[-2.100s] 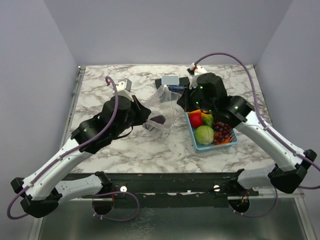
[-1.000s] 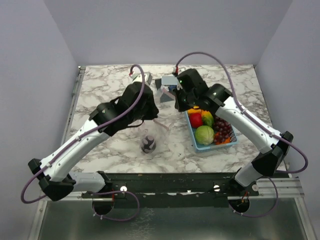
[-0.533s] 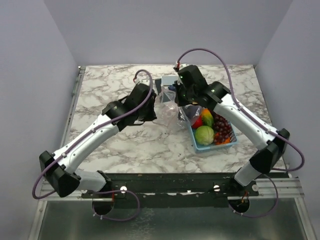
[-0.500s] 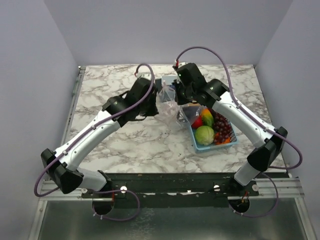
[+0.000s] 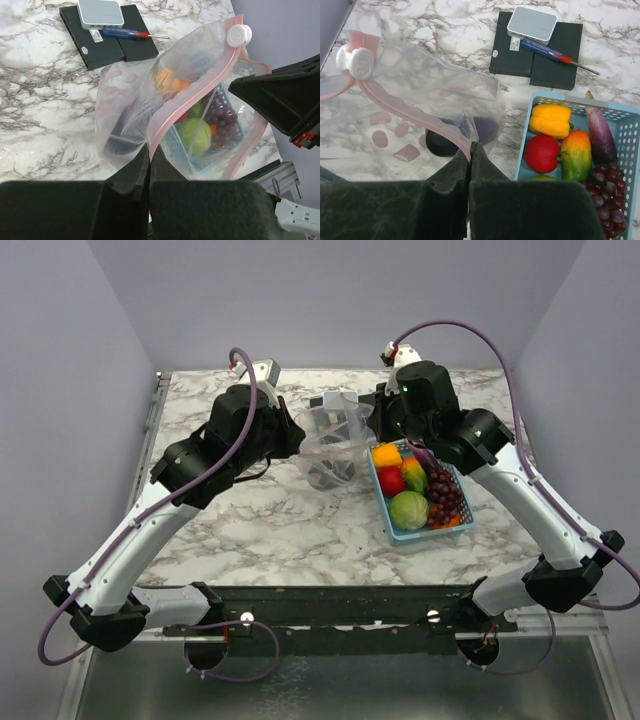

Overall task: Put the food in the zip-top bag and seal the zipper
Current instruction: Adjust the zipper food storage bag at the center of the board, then pick up the fake vegetable from the bin.

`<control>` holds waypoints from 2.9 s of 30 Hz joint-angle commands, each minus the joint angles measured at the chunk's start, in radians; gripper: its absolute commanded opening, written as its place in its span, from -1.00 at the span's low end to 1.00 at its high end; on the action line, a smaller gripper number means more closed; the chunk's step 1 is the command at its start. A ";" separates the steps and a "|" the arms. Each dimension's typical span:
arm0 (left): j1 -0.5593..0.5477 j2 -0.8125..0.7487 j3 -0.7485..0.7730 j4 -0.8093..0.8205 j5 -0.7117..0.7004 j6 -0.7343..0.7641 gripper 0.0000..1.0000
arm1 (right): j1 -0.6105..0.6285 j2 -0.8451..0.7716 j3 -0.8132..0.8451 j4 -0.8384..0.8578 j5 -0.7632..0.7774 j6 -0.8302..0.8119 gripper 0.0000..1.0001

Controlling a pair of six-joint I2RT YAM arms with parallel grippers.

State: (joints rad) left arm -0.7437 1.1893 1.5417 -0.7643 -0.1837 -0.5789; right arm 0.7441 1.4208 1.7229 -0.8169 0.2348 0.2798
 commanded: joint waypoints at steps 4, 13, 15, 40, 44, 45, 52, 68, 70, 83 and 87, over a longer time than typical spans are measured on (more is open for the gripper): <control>0.021 -0.052 0.039 0.019 0.056 -0.023 -1.00 | -0.005 -0.015 -0.105 0.068 -0.022 0.028 -0.99; 0.022 -0.057 -0.034 -0.052 0.039 -0.014 -1.00 | -0.004 0.050 -0.172 0.097 -0.101 0.045 -0.99; 0.021 -0.070 -0.064 -0.052 0.045 -0.022 -1.00 | -0.004 0.061 -0.178 0.099 -0.110 0.048 -0.95; 0.022 -0.132 -0.165 -0.071 -0.009 -0.067 -1.00 | -0.004 -0.159 -0.081 -0.048 0.042 0.043 0.49; 0.022 -0.132 -0.157 -0.058 0.006 -0.067 -1.00 | -0.005 -0.207 -0.149 -0.081 0.123 0.057 0.60; 0.022 -0.132 -0.155 -0.058 0.007 -0.067 -1.00 | -0.006 -0.218 -0.170 -0.087 0.140 0.063 0.63; 0.022 -0.141 -0.153 -0.057 0.001 -0.062 -1.00 | -0.025 -0.276 -0.345 -0.131 0.190 0.136 0.72; 0.023 -0.153 -0.179 -0.048 0.007 -0.061 -1.00 | -0.116 -0.266 -0.717 -0.013 0.081 0.268 1.00; 0.022 -0.156 -0.182 -0.046 0.010 -0.062 -1.00 | -0.145 -0.256 -0.743 0.025 0.046 0.259 1.00; 0.022 -0.171 -0.196 -0.047 0.008 -0.064 -1.00 | -0.243 -0.119 -0.765 0.132 -0.013 0.243 1.00; 0.021 -0.172 -0.199 -0.046 0.006 -0.062 -1.00 | -0.256 -0.106 -0.786 0.151 -0.014 0.244 1.00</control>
State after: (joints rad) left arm -0.7265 1.0393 1.3476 -0.8318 -0.1722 -0.6392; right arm 0.5014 1.3010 0.9630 -0.7074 0.2379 0.5232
